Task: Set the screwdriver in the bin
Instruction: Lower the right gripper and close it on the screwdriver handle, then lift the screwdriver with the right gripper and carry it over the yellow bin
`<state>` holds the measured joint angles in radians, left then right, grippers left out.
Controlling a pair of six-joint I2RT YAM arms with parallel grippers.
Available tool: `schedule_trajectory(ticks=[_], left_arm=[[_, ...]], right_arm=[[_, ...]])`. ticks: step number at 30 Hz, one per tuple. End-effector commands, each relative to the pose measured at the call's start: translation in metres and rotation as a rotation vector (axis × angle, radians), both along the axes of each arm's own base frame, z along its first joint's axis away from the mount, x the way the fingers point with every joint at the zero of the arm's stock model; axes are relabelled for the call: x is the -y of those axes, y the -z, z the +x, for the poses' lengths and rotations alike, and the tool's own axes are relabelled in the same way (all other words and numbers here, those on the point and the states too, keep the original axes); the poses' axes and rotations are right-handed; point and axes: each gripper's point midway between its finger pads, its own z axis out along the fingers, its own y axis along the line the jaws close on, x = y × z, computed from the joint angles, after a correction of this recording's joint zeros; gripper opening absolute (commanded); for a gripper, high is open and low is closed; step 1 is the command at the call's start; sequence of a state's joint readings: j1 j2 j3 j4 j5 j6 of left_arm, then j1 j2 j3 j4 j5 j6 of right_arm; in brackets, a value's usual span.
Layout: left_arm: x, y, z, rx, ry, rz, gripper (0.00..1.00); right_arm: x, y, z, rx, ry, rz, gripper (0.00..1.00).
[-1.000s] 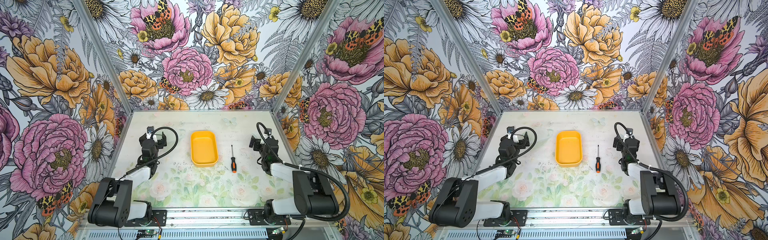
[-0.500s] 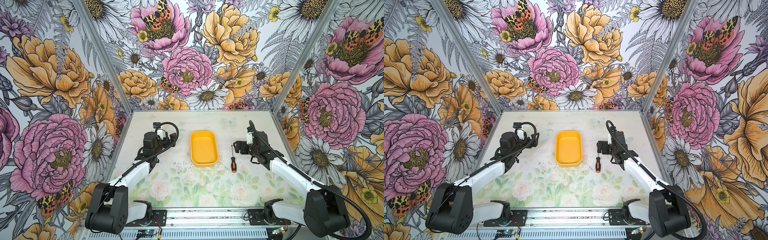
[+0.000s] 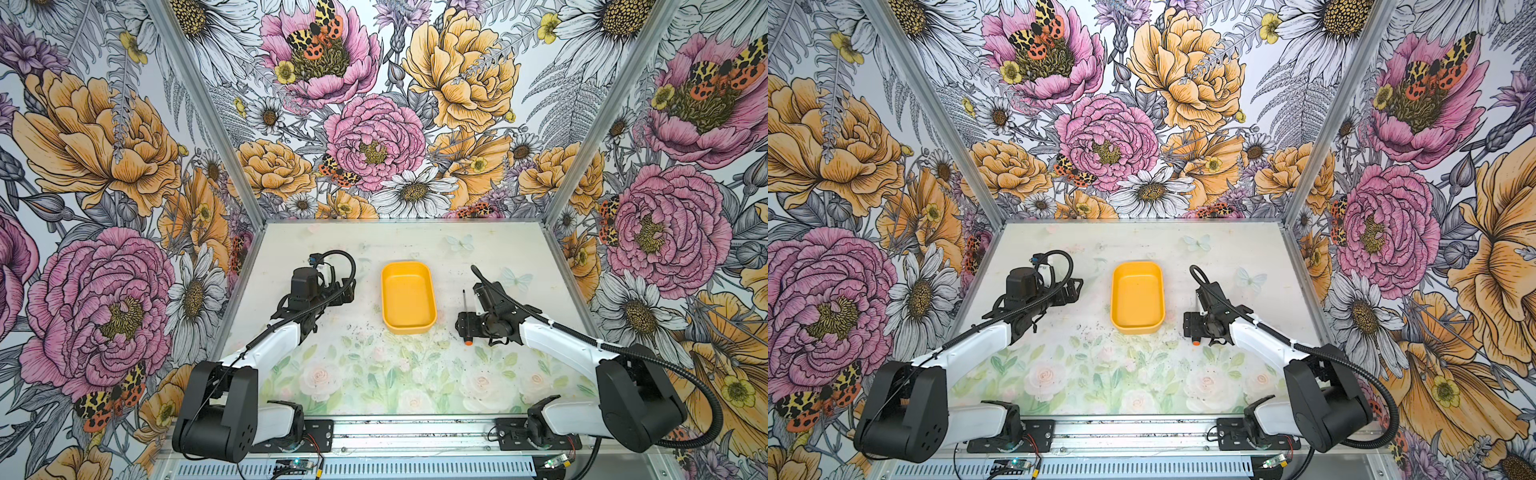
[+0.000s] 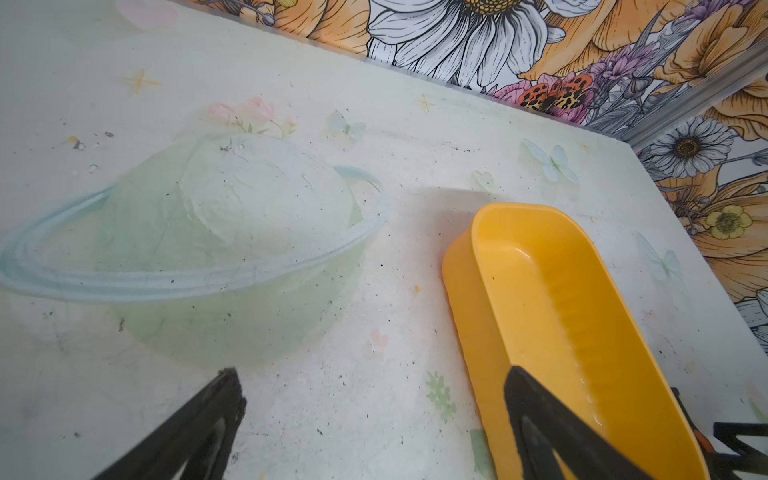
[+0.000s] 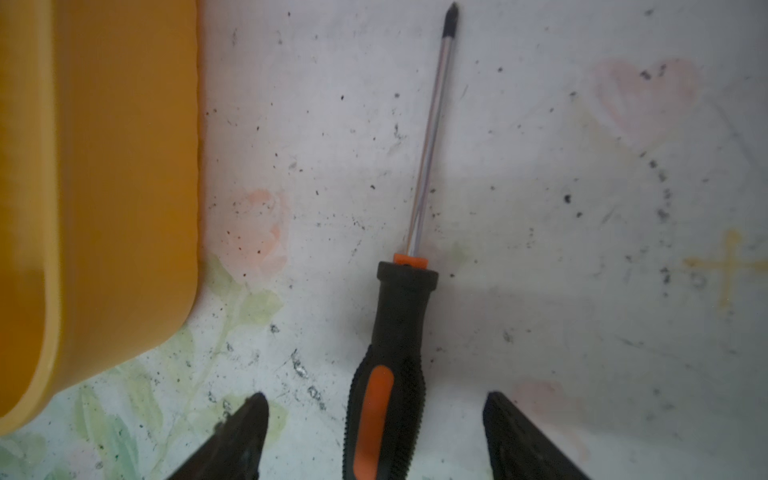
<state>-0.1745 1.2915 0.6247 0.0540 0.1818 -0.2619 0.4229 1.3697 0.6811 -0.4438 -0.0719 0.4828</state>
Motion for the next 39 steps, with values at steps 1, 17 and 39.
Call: schedule_trajectory(ticks=[1,17,39], left_arm=[[0.005,-0.010,0.000,0.012,0.025,-0.005,0.99],[0.003,-0.002,-0.001,-0.010,0.023,0.015,0.99],[0.004,-0.001,-0.002,-0.012,0.026,0.016,0.99]], right_arm=[[0.001,0.006,0.001,-0.017,0.023,-0.041,0.80],[-0.005,0.025,0.002,-0.072,0.010,-0.093,0.53],[-0.014,-0.004,0.012,-0.031,0.005,0.017,0.05]])
